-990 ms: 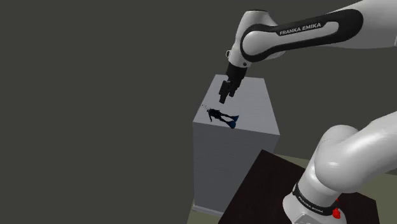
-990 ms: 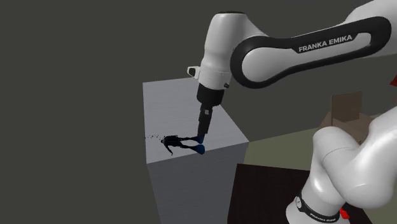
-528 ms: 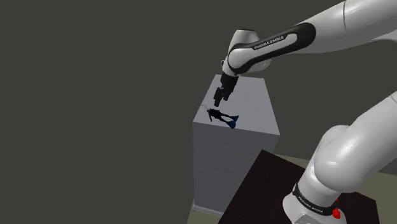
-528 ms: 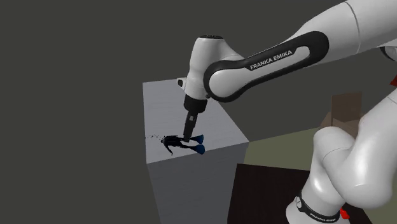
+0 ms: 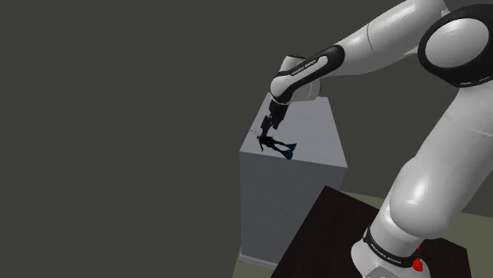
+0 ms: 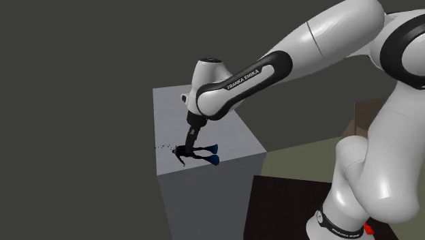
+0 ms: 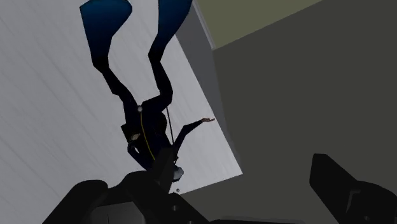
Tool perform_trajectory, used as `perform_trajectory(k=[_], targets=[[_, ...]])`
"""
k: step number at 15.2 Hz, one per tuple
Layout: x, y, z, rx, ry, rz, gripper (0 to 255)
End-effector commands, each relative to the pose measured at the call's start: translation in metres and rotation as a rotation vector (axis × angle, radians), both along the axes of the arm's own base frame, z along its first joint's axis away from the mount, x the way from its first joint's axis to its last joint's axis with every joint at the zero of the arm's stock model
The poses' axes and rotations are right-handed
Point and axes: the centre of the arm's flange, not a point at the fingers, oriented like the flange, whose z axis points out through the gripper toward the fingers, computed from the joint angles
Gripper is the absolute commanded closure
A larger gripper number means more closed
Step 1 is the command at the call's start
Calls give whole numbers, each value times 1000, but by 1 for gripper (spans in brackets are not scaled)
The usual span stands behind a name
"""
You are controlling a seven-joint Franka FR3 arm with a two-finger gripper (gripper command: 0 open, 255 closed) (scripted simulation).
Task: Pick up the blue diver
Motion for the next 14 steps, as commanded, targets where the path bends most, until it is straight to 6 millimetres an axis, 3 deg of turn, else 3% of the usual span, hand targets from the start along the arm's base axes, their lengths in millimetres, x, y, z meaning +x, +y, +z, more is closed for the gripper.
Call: perform_trajectory(k=[1,9,14], targets=[[14,-18,-15,-3,-7,-8,0],[68,-79,-78,-7,-31,-39,0],[71,-83,-103,-7,-33,-41,0]])
